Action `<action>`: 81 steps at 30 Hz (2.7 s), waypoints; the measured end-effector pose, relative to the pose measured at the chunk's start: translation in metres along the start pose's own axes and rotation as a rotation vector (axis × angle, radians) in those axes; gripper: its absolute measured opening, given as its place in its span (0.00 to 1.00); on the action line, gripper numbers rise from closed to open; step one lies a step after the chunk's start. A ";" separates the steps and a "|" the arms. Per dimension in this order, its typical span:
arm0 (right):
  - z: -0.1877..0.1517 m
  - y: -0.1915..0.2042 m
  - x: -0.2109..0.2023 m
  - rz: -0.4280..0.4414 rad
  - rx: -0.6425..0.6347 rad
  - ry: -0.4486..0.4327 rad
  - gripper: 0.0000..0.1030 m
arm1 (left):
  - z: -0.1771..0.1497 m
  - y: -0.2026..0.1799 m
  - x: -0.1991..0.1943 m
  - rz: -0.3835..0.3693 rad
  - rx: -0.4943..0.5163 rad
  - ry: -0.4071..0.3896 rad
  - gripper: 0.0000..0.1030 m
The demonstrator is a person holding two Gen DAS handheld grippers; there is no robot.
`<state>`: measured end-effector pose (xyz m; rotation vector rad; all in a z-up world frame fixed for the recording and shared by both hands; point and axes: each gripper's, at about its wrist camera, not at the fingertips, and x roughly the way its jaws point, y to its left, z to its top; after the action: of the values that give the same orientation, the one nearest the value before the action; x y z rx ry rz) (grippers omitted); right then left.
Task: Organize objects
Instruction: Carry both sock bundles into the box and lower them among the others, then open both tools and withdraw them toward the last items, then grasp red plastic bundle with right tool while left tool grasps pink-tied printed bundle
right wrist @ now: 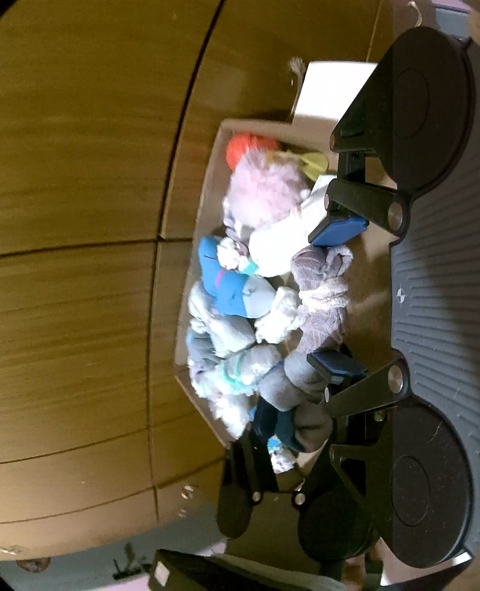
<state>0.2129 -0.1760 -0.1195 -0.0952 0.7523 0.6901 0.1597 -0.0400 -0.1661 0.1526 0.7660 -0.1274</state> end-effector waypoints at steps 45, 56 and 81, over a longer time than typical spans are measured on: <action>0.027 0.001 0.032 -0.137 -0.082 0.188 0.79 | 0.013 -0.003 0.012 0.018 -0.005 0.144 0.86; 0.025 0.009 0.004 -0.136 -0.063 0.129 0.82 | 0.013 -0.006 -0.018 0.072 -0.015 0.076 0.93; -0.092 0.078 -0.049 -0.196 0.106 -0.137 0.88 | -0.095 -0.016 -0.082 0.252 -0.193 -0.039 0.99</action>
<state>0.0846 -0.1710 -0.1431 -0.0243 0.6368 0.4650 0.0340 -0.0339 -0.1776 0.0616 0.7101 0.1818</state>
